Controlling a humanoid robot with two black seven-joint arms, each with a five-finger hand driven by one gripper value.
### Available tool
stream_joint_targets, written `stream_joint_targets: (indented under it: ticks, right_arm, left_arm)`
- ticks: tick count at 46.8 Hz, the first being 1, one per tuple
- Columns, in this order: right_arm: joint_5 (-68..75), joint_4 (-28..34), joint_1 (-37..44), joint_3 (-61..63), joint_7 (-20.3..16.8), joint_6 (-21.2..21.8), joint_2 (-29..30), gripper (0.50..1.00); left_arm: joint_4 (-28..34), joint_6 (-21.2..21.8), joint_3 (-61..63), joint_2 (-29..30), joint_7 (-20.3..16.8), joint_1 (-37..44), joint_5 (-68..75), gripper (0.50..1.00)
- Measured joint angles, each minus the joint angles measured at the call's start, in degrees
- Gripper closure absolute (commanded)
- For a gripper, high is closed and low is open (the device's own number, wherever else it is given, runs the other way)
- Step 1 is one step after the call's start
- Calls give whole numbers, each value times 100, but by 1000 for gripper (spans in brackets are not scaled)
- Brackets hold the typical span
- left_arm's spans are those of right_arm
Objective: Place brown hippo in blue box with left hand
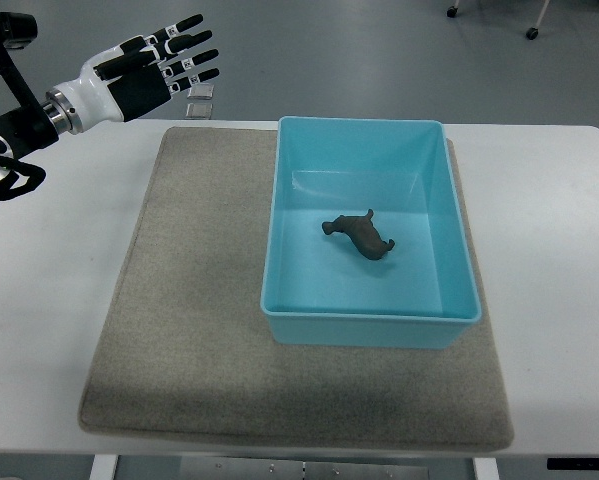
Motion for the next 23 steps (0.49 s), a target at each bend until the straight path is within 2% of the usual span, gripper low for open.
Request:
stream_joint_targets:
  ticks: [23]
  right_arm:
    - [0, 0, 0, 0, 0, 0, 0, 564]
  left_arm:
    - [230, -34, -47, 8, -46, 310, -415, 500]
